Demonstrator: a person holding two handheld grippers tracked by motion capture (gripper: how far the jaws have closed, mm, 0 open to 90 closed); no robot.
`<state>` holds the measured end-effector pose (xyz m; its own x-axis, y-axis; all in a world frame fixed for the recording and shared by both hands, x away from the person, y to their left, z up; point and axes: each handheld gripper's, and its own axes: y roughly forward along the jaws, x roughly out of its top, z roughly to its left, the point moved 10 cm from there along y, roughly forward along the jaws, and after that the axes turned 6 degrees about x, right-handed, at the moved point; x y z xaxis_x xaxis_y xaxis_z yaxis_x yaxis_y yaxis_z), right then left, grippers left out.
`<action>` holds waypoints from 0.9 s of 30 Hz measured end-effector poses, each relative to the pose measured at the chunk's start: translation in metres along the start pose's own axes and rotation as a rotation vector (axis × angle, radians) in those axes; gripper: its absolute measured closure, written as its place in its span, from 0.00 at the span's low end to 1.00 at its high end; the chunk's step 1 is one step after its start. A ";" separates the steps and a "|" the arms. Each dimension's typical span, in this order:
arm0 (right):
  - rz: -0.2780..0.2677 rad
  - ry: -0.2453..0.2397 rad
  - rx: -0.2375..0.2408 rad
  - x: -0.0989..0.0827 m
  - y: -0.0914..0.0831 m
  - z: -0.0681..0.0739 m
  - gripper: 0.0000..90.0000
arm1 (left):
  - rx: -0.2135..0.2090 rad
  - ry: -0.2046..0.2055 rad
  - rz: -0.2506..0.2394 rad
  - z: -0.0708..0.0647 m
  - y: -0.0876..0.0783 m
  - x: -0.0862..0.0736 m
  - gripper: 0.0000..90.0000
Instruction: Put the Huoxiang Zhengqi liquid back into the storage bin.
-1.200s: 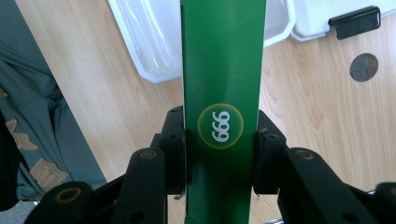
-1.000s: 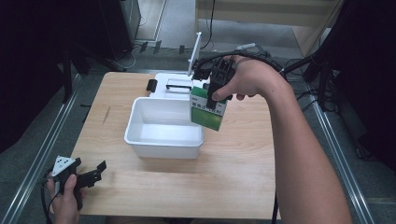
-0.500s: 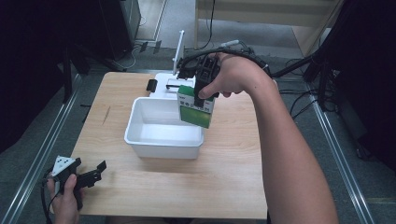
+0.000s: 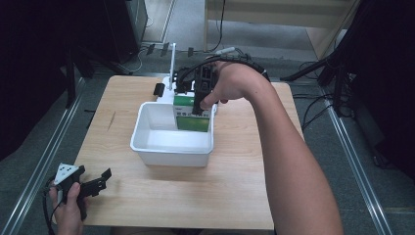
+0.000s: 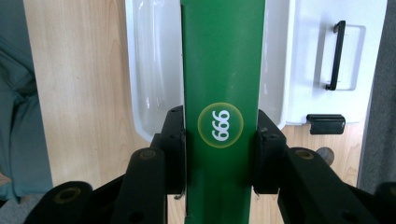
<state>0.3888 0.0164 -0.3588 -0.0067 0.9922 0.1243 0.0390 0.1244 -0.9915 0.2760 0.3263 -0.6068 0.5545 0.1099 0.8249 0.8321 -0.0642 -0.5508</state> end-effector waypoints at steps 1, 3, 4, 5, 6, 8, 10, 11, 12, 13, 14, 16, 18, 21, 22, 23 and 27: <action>0.003 -0.006 0.000 0.000 0.002 0.000 0.72 | 0.000 0.000 0.000 0.000 0.000 0.000 0.01; 0.007 -0.003 0.006 0.000 0.005 0.000 0.72 | -0.001 -0.001 0.000 0.000 0.000 0.000 0.01; -0.001 -0.005 0.011 0.001 0.008 -0.001 0.72 | -0.001 -0.001 -0.001 0.000 0.000 0.000 0.01; -0.002 -0.004 0.013 0.000 0.010 -0.001 0.72 | -0.001 -0.001 -0.001 0.000 0.000 0.000 0.01; 0.002 -0.003 0.014 0.000 0.011 -0.001 0.72 | -0.001 -0.001 -0.002 0.000 0.000 0.000 0.01; -0.001 -0.002 0.018 -0.001 0.015 -0.002 0.72 | -0.001 0.000 0.000 0.000 0.000 0.000 0.01; 0.004 -0.008 0.022 -0.003 0.018 -0.003 0.72 | -0.001 -0.003 -0.003 0.000 0.000 0.000 0.01; 0.006 -0.013 0.022 -0.003 0.021 -0.004 0.72 | -0.001 -0.002 -0.003 0.000 0.000 0.000 0.01; 0.005 -0.016 0.024 -0.004 0.022 -0.004 0.72 | -0.002 -0.003 -0.003 0.000 0.000 0.000 0.01; 0.007 -0.012 0.026 -0.004 0.024 -0.004 0.72 | -0.001 0.000 -0.003 0.000 0.000 0.000 0.01; 0.007 -0.013 0.026 -0.005 0.026 -0.004 0.72 | -0.001 0.001 -0.003 0.000 0.000 0.000 0.01; 0.010 -0.022 0.029 -0.006 0.028 -0.004 0.72 | -0.002 0.001 -0.002 0.000 0.000 0.000 0.01; 0.009 -0.028 0.032 -0.007 0.031 -0.004 0.72 | -0.001 0.002 -0.001 0.000 0.000 0.000 0.01; 0.008 -0.028 0.035 -0.007 0.034 -0.003 0.72 | -0.002 0.004 0.000 0.000 0.000 0.000 0.01; 0.013 -0.030 0.032 -0.008 0.035 -0.004 0.72 | -0.001 0.004 0.000 0.000 0.000 0.000 0.01; 0.010 -0.033 0.037 -0.008 0.037 -0.004 0.72 | -0.001 0.004 0.000 0.000 0.000 0.000 0.01; 0.018 -0.033 0.042 -0.009 0.044 -0.004 0.72 | -0.001 0.002 0.000 0.000 0.000 0.000 0.01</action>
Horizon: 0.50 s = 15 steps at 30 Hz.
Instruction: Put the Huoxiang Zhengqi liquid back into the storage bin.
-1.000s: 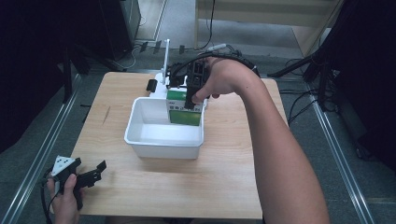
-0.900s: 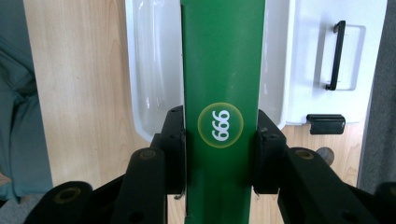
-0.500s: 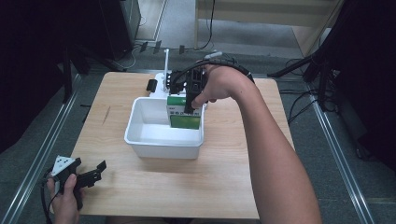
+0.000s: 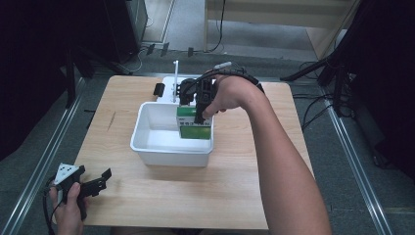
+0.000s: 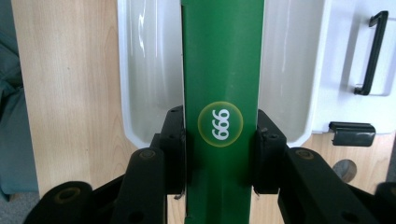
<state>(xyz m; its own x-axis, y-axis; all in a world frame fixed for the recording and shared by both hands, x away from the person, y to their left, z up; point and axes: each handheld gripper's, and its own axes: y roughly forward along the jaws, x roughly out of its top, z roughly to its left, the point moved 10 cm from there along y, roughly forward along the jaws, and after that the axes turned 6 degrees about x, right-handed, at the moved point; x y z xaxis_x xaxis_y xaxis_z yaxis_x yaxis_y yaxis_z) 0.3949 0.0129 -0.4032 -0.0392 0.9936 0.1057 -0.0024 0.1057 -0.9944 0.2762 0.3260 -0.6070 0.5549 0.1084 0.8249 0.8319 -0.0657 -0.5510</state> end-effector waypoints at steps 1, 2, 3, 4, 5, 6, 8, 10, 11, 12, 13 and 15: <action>-0.006 0.003 0.003 0.000 0.002 0.000 0.72 | -0.001 0.000 0.000 0.000 0.000 0.000 0.01; -0.004 0.005 0.006 0.000 0.004 -0.001 0.72 | -0.001 0.000 0.000 0.000 0.000 0.000 0.01; -0.005 -0.003 0.007 0.000 0.007 -0.002 0.72 | -0.001 0.000 0.000 0.000 0.000 0.000 0.01; -0.006 -0.002 0.011 -0.001 0.010 -0.002 0.72 | -0.001 0.000 0.002 0.000 0.000 0.000 0.01; -0.005 0.002 0.015 -0.002 0.012 -0.002 0.72 | -0.001 0.001 0.002 0.000 0.000 0.000 0.01; -0.007 0.001 0.015 -0.002 0.013 -0.002 0.72 | -0.001 0.001 0.001 0.000 0.000 0.000 0.01; -0.005 0.000 0.019 -0.002 0.017 -0.002 0.72 | -0.001 0.002 0.002 0.000 0.000 0.000 0.01; -0.004 -0.005 0.021 -0.003 0.020 -0.002 0.72 | 0.000 0.003 0.002 0.000 0.000 0.000 0.01; -0.005 -0.008 0.021 -0.002 0.021 -0.002 0.72 | 0.000 0.003 0.002 0.000 0.000 0.000 0.01; -0.007 -0.012 0.020 -0.002 0.023 -0.003 0.72 | 0.000 0.003 0.002 0.000 0.000 0.000 0.01; 0.000 -0.008 0.018 -0.003 0.024 -0.003 0.72 | 0.000 0.003 0.002 0.000 0.000 0.000 0.01; 0.000 -0.007 0.016 -0.003 0.028 -0.003 0.72 | 0.000 0.004 0.003 0.000 0.000 0.000 0.01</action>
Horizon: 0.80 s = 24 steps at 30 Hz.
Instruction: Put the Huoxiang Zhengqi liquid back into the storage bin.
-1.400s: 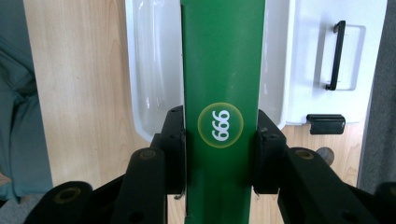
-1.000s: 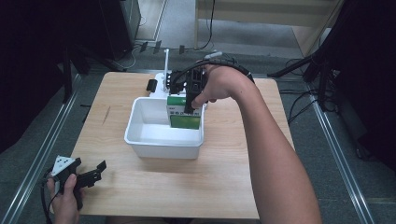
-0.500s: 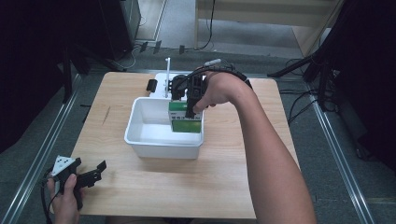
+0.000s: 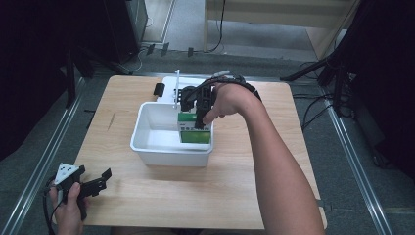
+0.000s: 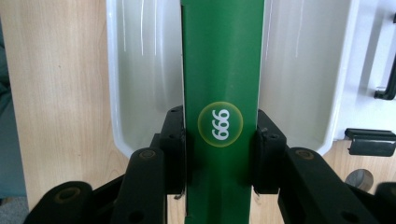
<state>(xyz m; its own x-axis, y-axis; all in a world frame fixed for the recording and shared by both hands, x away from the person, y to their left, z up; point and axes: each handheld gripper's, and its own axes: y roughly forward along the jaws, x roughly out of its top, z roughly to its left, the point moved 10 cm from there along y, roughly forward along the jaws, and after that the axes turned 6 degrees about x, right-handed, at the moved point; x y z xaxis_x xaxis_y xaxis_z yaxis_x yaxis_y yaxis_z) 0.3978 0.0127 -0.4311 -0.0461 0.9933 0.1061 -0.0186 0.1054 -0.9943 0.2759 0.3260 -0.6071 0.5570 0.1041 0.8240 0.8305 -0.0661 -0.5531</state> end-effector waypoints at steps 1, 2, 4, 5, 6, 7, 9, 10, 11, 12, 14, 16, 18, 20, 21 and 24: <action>0.002 -0.008 -0.002 0.000 0.001 -0.001 0.72 | 0.000 0.000 0.000 0.000 0.000 0.000 0.01; 0.001 -0.001 0.001 0.000 0.004 0.000 0.72 | 0.000 0.000 0.000 0.000 0.000 0.000 0.01; 0.006 -0.009 0.002 -0.001 0.008 -0.001 0.72 | 0.000 0.000 0.001 0.000 0.000 0.000 0.01; 0.008 -0.004 0.005 -0.001 0.010 -0.001 0.72 | 0.000 0.000 0.000 0.000 0.000 0.000 0.01; 0.010 -0.003 0.004 -0.001 0.012 -0.001 0.72 | 0.000 -0.001 0.000 0.000 0.000 0.000 0.01; 0.011 -0.005 0.002 0.000 0.014 -0.002 0.72 | 0.000 0.000 0.000 0.000 0.000 0.000 0.01; 0.013 -0.005 0.001 0.000 0.017 -0.003 0.72 | 0.000 -0.002 -0.001 0.000 0.000 0.000 0.01; 0.019 -0.005 0.004 0.000 0.019 -0.003 0.72 | 0.000 -0.001 0.000 0.000 0.000 0.000 0.01; 0.020 0.002 0.005 0.000 0.021 -0.003 0.72 | 0.000 -0.001 0.001 0.000 0.000 0.000 0.01; 0.023 -0.003 0.007 0.000 0.023 -0.003 0.72 | 0.000 -0.001 0.000 0.000 0.000 0.000 0.01; 0.019 -0.005 0.011 0.000 0.028 -0.004 0.72 | -0.001 -0.002 0.000 0.000 0.000 0.000 0.01; 0.019 -0.002 0.016 -0.001 0.031 -0.004 0.72 | -0.001 -0.003 0.001 0.000 0.000 0.000 0.01; 0.023 -0.006 0.020 -0.002 0.035 -0.005 0.72 | -0.001 -0.002 0.002 0.000 0.000 0.000 0.01; 0.018 -0.001 0.015 -0.002 0.038 -0.006 0.72 | -0.001 -0.006 -0.001 0.000 0.000 0.000 0.01; 0.021 -0.001 0.013 -0.002 0.039 -0.006 0.72 | -0.001 -0.002 -0.001 0.000 0.000 0.000 0.01; 0.025 -0.007 0.012 -0.003 0.044 -0.006 0.72 | 0.001 -0.001 -0.001 0.000 0.000 0.000 0.01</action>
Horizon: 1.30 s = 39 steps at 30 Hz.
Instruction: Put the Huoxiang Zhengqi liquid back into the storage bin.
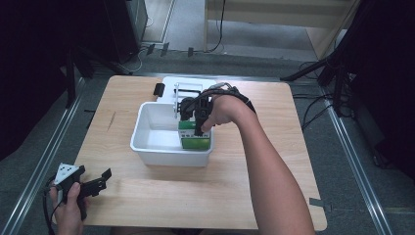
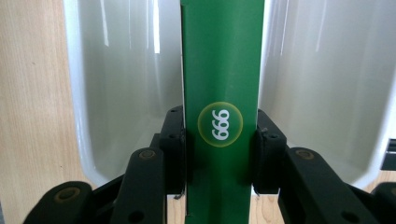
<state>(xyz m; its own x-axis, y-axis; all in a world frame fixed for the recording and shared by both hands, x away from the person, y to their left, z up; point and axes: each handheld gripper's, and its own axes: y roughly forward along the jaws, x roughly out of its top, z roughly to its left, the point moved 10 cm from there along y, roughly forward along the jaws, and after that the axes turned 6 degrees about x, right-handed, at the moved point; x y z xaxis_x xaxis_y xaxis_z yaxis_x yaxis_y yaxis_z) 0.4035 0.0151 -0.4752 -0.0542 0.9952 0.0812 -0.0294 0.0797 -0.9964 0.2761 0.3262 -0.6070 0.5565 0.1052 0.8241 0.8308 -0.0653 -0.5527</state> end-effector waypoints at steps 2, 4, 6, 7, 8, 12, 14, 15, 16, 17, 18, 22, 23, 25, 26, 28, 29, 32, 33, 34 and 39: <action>0.007 0.000 0.002 0.000 0.003 0.000 0.72 | 0.000 0.000 0.000 0.000 0.000 0.000 0.01; 0.008 0.005 0.006 0.000 0.007 0.000 0.72 | -0.001 -0.001 -0.001 0.000 0.000 0.000 0.01; 0.012 0.005 0.011 -0.001 0.009 0.000 0.72 | -0.001 -0.001 -0.001 0.000 0.000 0.000 0.01; 0.012 0.006 0.012 -0.001 0.011 0.000 0.72 | -0.001 -0.002 -0.001 0.000 0.000 0.000 0.01; 0.009 0.005 0.015 -0.001 0.012 0.000 0.72 | -0.002 -0.002 -0.001 0.000 0.000 0.000 0.01; 0.017 0.009 0.020 -0.002 0.016 0.000 0.72 | -0.002 -0.003 -0.001 0.000 0.000 0.000 0.01; 0.012 0.007 0.023 -0.001 0.017 0.001 0.72 | -0.003 -0.005 -0.002 0.000 0.000 0.000 0.01; 0.011 0.010 0.023 0.000 0.017 0.001 0.71 | -0.003 -0.003 -0.002 0.000 0.000 0.000 0.01; 0.011 0.005 0.022 0.000 0.017 0.000 0.71 | -0.004 -0.003 -0.001 0.000 0.000 0.000 0.01; 0.014 0.014 0.019 -0.001 0.017 0.000 0.71 | -0.002 -0.005 -0.004 0.000 0.000 0.001 0.01; 0.009 0.007 0.020 0.000 0.017 -0.001 0.71 | -0.002 -0.006 -0.004 0.000 0.000 0.001 0.01; 0.004 0.025 0.021 -0.001 0.017 0.000 0.69 | -0.002 -0.006 -0.004 0.000 0.000 0.000 0.01; -0.002 0.031 0.021 -0.001 0.016 0.000 0.67 | -0.001 -0.005 -0.004 0.000 0.000 0.000 0.01; -0.006 0.033 0.023 -0.002 0.014 0.001 0.64 | -0.001 -0.005 -0.003 0.000 0.000 0.000 0.01; -0.007 0.034 0.026 -0.002 0.013 0.002 0.62 | 0.000 -0.005 -0.003 0.000 0.000 0.000 0.01; -0.009 0.031 0.030 -0.002 0.013 0.003 0.59 | 0.001 -0.004 -0.004 0.000 0.000 0.000 0.01; -0.009 0.032 0.031 -0.003 0.013 0.004 0.57 | 0.000 -0.004 -0.004 0.000 0.000 0.000 0.01; -0.013 0.052 0.027 -0.004 0.010 0.004 0.54 | 0.001 -0.004 -0.004 0.000 0.000 0.000 0.01; -0.017 0.055 0.026 -0.004 0.009 0.004 0.52 | 0.001 -0.004 -0.003 0.000 0.000 0.000 0.01; -0.021 0.064 0.027 -0.004 0.009 0.004 0.51 | 0.000 -0.005 -0.004 0.000 0.000 0.001 0.01; -0.038 0.081 0.023 -0.006 0.002 0.002 0.48 | 0.000 -0.004 -0.004 0.000 0.000 0.000 0.01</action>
<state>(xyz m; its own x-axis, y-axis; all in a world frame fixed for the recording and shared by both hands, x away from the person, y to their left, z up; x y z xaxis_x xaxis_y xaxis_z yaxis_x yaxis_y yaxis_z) 0.4018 0.0094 -0.4781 0.0280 0.9928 0.1162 -0.0534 0.1175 -0.9916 0.2768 0.3262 -0.6069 0.5535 0.1099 0.8255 0.8328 -0.0651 -0.5497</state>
